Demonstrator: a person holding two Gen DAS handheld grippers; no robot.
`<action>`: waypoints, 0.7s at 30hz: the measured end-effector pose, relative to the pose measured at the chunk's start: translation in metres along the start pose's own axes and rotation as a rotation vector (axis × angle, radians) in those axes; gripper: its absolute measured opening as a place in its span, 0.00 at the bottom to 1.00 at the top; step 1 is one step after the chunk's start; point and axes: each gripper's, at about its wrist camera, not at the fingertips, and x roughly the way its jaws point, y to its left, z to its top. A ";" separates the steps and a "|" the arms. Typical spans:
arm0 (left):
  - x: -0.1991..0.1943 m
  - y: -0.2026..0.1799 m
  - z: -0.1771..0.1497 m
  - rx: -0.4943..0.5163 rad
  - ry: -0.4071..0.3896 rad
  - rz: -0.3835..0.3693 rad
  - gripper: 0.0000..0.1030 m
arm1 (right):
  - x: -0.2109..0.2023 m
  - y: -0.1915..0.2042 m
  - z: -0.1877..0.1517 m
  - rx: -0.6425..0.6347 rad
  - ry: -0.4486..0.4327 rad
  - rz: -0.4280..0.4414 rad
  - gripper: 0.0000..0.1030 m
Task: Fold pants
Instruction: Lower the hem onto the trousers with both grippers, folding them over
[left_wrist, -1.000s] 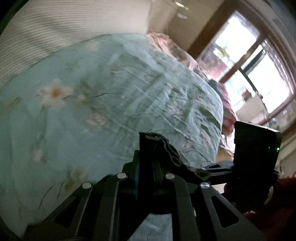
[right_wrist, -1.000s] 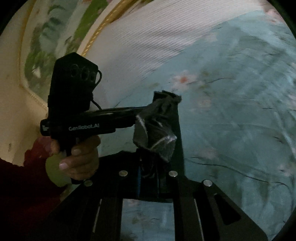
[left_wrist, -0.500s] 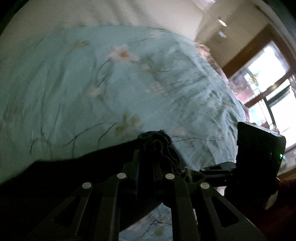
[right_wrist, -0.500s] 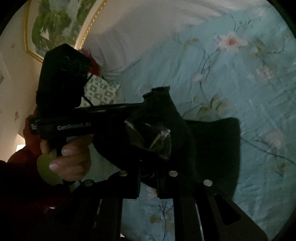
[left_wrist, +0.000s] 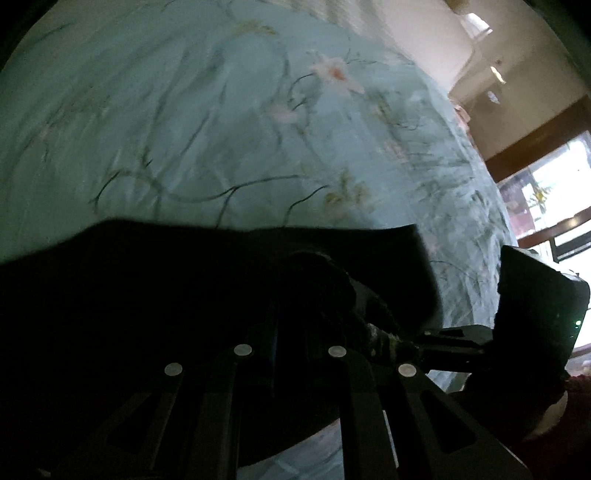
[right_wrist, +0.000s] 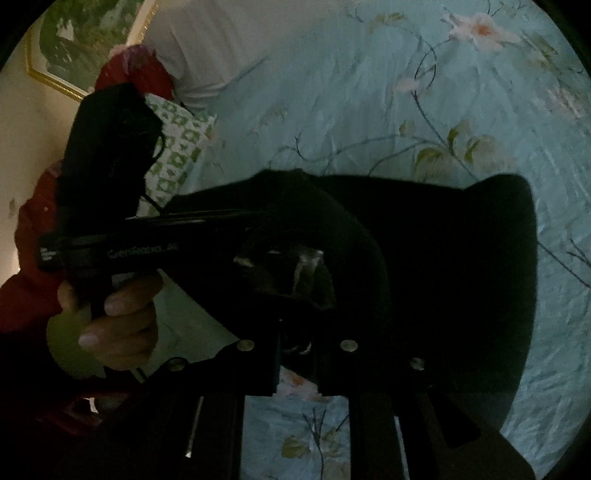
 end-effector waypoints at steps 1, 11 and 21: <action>0.000 0.003 -0.003 -0.011 0.000 0.005 0.07 | 0.003 0.001 0.001 -0.007 0.011 -0.001 0.22; -0.026 0.030 -0.021 -0.157 -0.051 -0.003 0.10 | 0.012 0.017 0.000 -0.059 0.075 0.026 0.45; -0.065 0.065 -0.056 -0.340 -0.131 0.015 0.28 | 0.014 0.055 0.017 -0.129 0.119 0.117 0.45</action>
